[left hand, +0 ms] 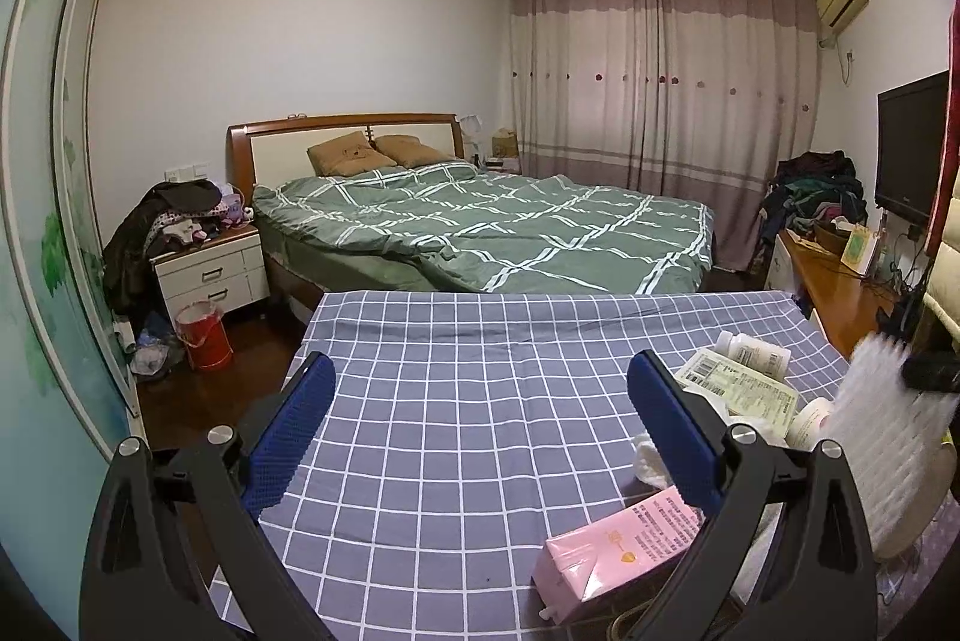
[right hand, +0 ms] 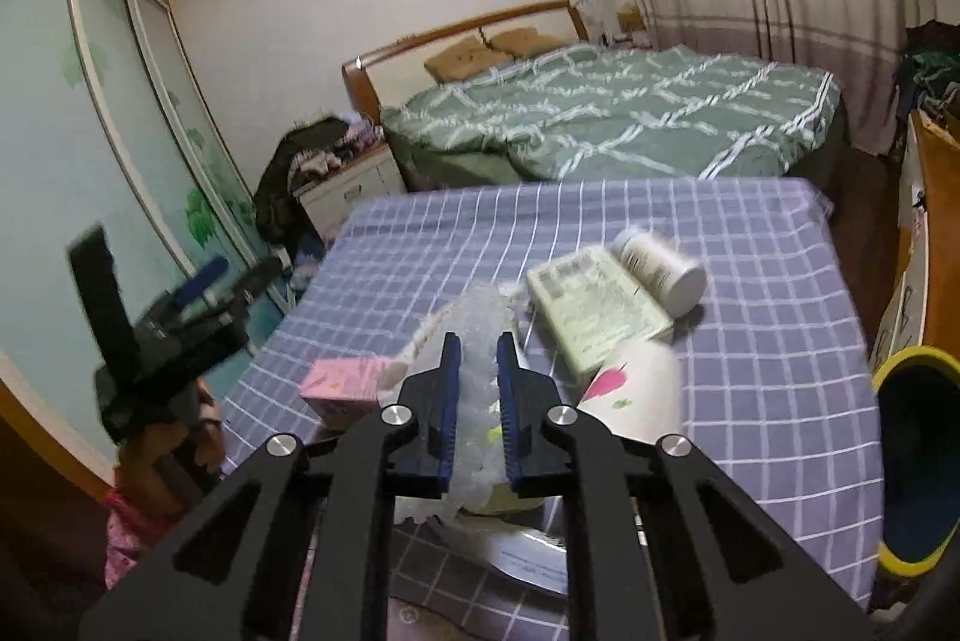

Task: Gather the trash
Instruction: 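Carry the white foam net to the yellow bin and release it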

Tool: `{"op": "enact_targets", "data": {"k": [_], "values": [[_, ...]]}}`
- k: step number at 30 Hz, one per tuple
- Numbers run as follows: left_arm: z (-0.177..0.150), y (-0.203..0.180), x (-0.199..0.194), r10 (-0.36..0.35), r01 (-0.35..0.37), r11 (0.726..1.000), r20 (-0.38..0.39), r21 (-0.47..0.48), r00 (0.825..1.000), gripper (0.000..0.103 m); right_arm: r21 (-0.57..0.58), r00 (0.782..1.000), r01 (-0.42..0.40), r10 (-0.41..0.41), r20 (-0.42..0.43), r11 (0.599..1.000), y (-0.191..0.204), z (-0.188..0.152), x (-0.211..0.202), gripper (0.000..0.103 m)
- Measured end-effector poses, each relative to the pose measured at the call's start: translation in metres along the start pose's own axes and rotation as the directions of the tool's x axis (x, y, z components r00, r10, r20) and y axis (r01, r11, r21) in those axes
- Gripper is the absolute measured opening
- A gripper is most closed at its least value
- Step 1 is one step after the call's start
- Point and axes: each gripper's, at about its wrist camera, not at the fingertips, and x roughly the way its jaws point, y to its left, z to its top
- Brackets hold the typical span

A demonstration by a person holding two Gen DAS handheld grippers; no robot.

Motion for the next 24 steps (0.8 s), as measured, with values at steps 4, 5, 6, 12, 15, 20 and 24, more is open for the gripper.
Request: {"op": "enact_targets", "data": {"k": [4, 5, 6, 12, 15, 20, 24], "values": [[0.000, -0.003, 0.001, 0.000, 0.000, 1.000, -0.003, 0.004, 1.000, 0.096, 0.021, 0.996, 0.034, -0.036, 0.080, 0.999, -0.013, 0.012, -0.030, 0.012], [0.000, -0.003, 0.001, -0.001, 0.001, 1.000, -0.003, 0.005, 1.000, 0.096, 0.030, 0.994, 0.048, -0.051, 0.096, 0.998, -0.016, 0.014, -0.036, 0.012], [0.001, -0.004, 0.001, -0.003, 0.003, 1.000, -0.003, 0.007, 1.000, 0.096, 0.044, 0.991, 0.065, -0.070, 0.113, 0.997, -0.023, 0.016, -0.042, 0.012], [0.001, -0.008, 0.005, -0.012, 0.012, 1.000, -0.008, 0.019, 1.000, 0.096, 0.154, 0.956, 0.209, -0.235, 0.174, 0.966, -0.079, 0.026, -0.076, 0.012], [0.000, -0.011, 0.005, -0.016, 0.016, 0.999, -0.006, 0.029, 1.000, 0.096, 0.221, 0.926, 0.296, -0.336, 0.172, 0.929, -0.117, 0.026, -0.088, 0.012], [-0.002, -0.011, 0.007, -0.020, 0.021, 0.999, -0.013, 0.037, 1.000, 0.096, 0.356, 0.869, 0.403, -0.474, 0.139, 0.843, -0.183, 0.011, -0.107, 0.012], [-0.003, -0.015, 0.008, -0.027, 0.028, 0.999, -0.014, 0.046, 1.000, 0.096, 0.460, 0.829, 0.456, -0.552, 0.092, 0.762, -0.233, -0.011, -0.119, 0.012]]}}
